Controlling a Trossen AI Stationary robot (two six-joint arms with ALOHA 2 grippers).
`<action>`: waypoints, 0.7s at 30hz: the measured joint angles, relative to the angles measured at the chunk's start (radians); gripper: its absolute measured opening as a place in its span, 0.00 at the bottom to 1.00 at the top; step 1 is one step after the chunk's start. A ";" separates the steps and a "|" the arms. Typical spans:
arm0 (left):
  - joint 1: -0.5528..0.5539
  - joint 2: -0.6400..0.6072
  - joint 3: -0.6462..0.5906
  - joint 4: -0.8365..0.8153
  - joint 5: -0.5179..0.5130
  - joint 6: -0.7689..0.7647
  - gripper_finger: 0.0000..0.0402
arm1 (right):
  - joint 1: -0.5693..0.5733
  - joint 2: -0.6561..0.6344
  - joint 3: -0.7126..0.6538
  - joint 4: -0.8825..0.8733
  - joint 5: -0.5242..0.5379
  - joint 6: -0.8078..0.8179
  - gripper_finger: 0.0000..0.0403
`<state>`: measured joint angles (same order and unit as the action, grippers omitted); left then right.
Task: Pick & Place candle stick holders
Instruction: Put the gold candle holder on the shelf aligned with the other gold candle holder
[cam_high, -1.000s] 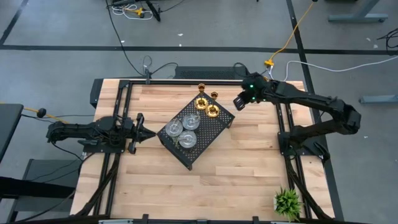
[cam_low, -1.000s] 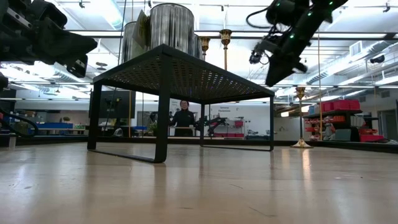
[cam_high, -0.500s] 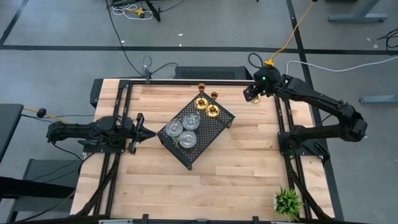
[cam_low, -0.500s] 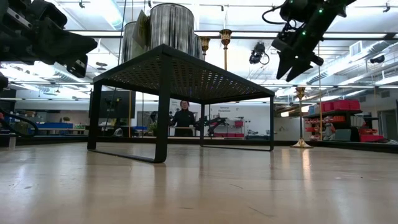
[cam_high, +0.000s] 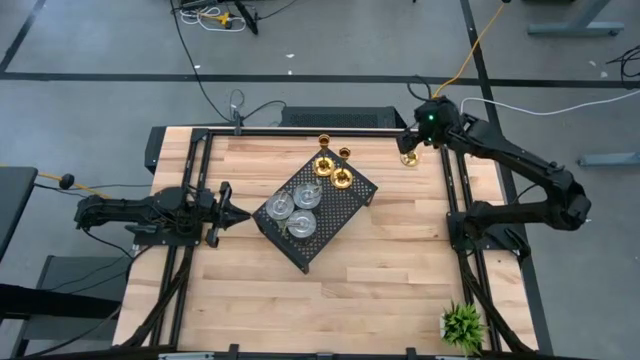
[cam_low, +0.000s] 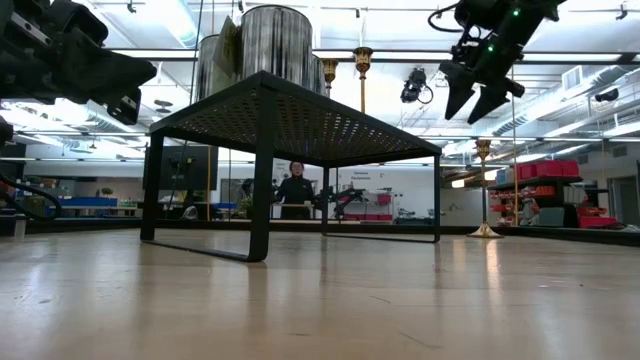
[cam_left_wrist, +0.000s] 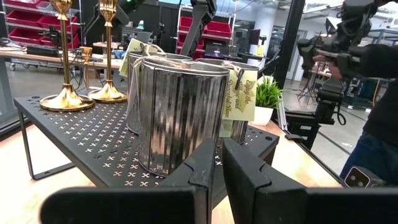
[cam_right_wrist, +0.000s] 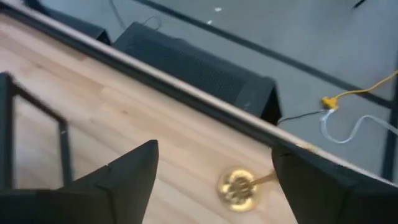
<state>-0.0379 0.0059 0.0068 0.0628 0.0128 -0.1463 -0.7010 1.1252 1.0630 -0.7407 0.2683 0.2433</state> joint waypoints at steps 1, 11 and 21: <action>0.000 0.000 0.000 0.000 0.000 0.000 0.10 | -0.006 0.000 0.006 -0.001 0.014 -0.010 0.79; 0.000 0.000 0.000 0.000 0.000 0.000 0.10 | -0.108 0.021 0.013 -0.065 0.055 -0.023 0.79; 0.000 0.000 0.000 0.000 0.000 0.000 0.10 | -0.159 0.093 0.013 -0.086 0.028 -0.041 0.79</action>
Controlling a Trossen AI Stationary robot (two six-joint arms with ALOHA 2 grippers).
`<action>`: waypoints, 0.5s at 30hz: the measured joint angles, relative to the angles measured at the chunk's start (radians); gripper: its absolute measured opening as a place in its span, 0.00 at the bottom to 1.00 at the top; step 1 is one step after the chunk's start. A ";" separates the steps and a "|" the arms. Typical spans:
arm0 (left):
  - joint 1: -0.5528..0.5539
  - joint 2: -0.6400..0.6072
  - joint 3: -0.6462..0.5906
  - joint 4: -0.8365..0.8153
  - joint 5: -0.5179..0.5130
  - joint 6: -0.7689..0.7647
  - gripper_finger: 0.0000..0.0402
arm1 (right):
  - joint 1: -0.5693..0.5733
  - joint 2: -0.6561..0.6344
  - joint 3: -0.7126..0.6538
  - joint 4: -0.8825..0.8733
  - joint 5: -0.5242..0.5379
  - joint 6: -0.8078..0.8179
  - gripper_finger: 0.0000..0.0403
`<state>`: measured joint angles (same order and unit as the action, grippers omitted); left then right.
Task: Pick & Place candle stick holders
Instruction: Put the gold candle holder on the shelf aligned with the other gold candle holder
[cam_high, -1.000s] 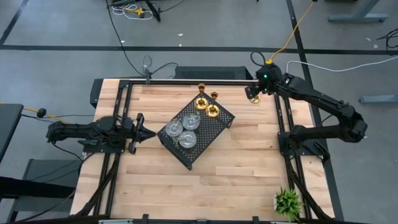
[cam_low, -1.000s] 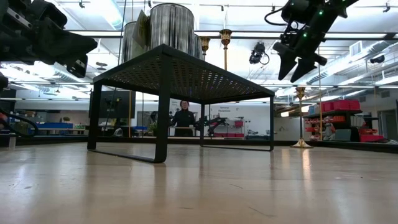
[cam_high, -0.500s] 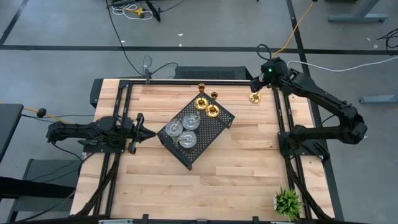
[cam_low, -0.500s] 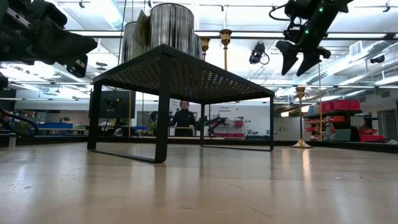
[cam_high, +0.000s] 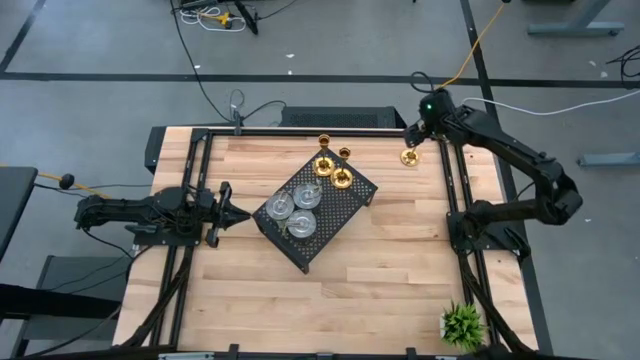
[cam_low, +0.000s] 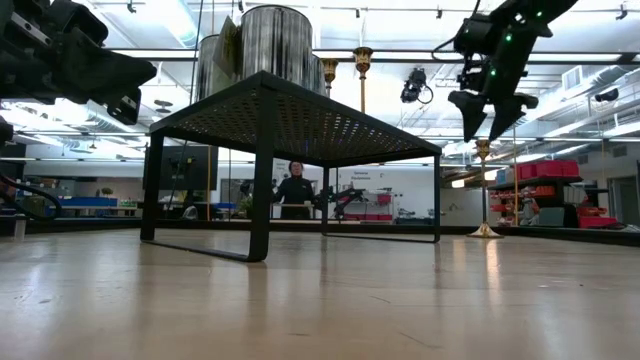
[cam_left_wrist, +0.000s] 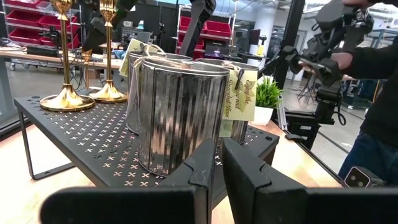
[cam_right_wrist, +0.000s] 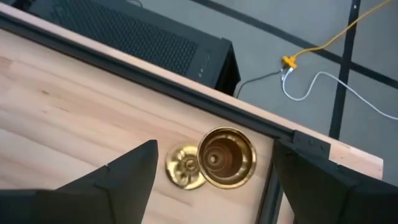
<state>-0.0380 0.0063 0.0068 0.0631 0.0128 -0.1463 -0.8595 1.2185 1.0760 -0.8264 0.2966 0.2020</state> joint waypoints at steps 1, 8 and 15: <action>0.000 0.000 0.000 0.000 0.000 0.000 0.10 | -0.003 0.009 0.000 -0.001 0.000 0.000 0.79; 0.000 0.000 0.000 0.000 0.000 0.000 0.10 | -0.013 0.065 0.000 -0.004 0.001 0.000 0.79; 0.000 0.000 0.000 0.000 0.000 0.000 0.10 | -0.012 0.087 0.000 -0.004 0.001 0.016 0.79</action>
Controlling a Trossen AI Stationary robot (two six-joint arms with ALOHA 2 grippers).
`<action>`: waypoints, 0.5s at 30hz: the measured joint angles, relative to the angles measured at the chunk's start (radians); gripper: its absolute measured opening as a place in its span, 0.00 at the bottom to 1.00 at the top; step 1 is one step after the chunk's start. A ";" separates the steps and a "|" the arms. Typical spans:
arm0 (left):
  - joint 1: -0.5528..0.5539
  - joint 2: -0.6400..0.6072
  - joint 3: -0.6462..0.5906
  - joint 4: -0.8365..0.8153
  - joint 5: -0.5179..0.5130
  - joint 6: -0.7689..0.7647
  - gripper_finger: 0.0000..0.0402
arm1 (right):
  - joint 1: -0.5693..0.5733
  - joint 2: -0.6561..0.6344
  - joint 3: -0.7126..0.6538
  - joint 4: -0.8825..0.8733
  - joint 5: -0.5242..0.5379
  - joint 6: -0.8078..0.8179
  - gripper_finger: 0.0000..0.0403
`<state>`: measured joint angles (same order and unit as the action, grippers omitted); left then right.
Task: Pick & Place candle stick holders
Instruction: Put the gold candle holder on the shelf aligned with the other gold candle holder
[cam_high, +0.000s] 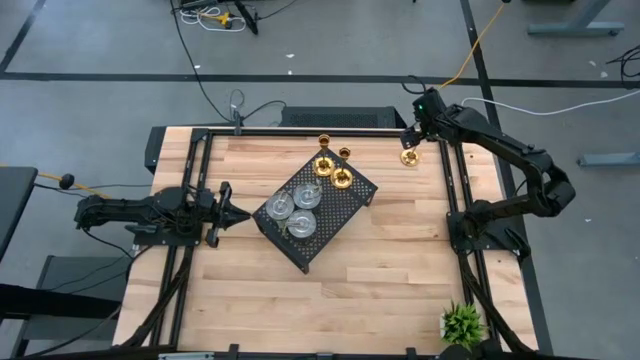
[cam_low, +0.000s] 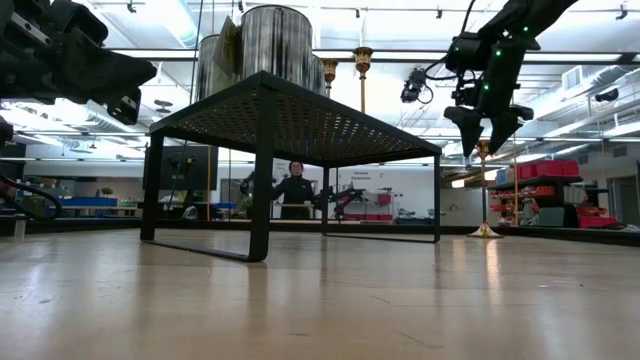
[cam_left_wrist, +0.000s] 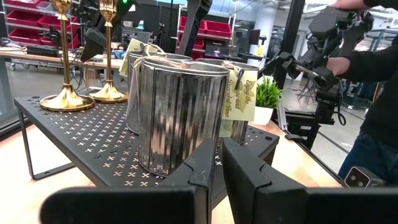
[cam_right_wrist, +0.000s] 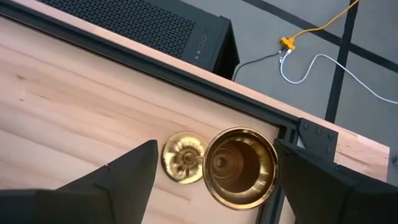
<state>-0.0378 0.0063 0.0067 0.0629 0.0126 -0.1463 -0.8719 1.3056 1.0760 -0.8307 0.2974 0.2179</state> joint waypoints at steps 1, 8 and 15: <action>0.000 0.000 0.000 0.000 0.000 0.000 0.10 | 0.000 0.000 0.000 0.000 0.000 0.001 0.78; 0.000 0.000 0.000 0.000 0.000 0.000 0.10 | 0.000 0.000 0.000 0.000 0.000 0.009 0.69; 0.000 0.000 0.000 0.000 0.000 0.000 0.10 | 0.000 0.000 0.000 -0.001 0.000 0.008 0.59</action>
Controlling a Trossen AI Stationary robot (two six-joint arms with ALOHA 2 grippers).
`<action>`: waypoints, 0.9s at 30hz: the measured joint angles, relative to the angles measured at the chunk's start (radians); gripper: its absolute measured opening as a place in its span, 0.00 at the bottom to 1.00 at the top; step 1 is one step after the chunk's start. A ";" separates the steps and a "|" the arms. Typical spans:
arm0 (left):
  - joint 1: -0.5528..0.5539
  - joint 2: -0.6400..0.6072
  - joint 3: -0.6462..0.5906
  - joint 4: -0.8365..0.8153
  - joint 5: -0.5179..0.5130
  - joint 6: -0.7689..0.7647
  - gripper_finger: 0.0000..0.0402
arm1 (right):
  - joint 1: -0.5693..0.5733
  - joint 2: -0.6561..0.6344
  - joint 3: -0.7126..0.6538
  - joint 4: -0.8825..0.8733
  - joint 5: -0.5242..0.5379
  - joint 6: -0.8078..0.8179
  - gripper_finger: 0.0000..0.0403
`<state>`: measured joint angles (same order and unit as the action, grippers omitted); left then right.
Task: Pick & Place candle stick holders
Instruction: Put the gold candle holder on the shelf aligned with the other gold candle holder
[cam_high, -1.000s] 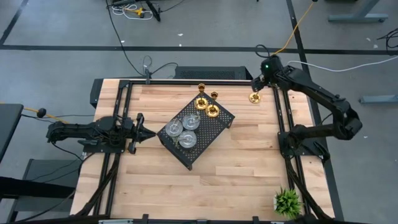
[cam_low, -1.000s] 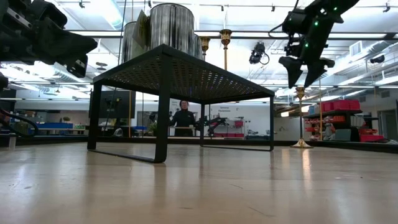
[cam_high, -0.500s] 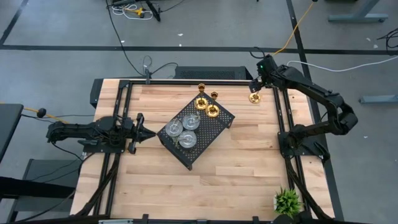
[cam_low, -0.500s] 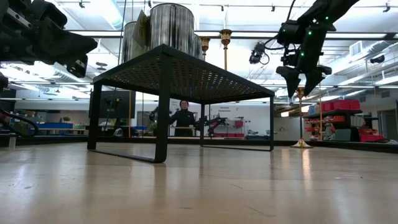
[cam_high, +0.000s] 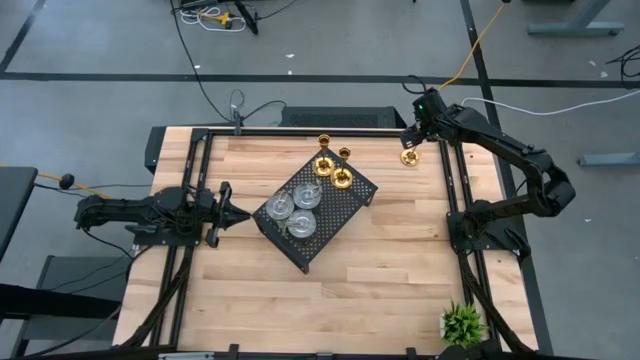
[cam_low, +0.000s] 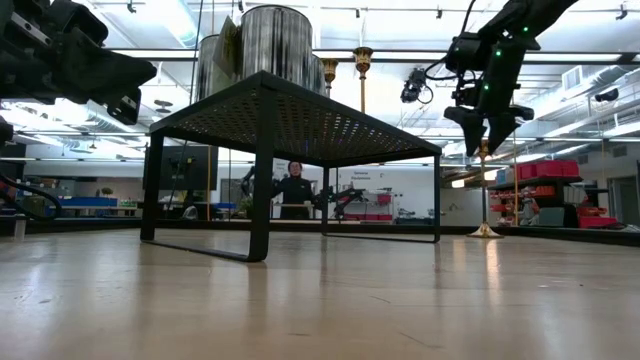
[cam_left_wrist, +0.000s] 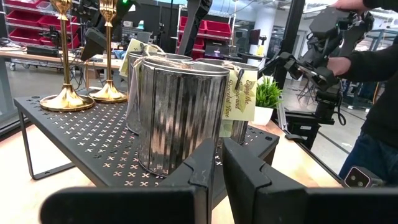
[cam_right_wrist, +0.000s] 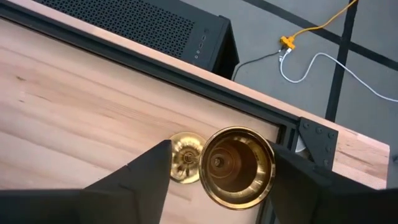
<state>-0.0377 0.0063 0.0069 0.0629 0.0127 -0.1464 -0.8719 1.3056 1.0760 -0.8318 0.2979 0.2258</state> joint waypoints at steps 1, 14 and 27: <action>0.000 0.000 0.000 0.000 0.000 0.000 0.10 | 0.000 0.000 0.000 0.000 0.000 -0.003 0.58; 0.000 0.000 0.000 0.000 0.000 0.000 0.10 | 0.000 0.000 0.000 0.000 0.001 -0.010 0.43; 0.000 0.000 0.000 0.000 0.000 0.000 0.10 | 0.000 0.000 0.000 0.001 -0.002 -0.025 0.36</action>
<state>-0.0376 0.0059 0.0071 0.0631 0.0128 -0.1463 -0.8715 1.3056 1.0756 -0.8307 0.2958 0.2012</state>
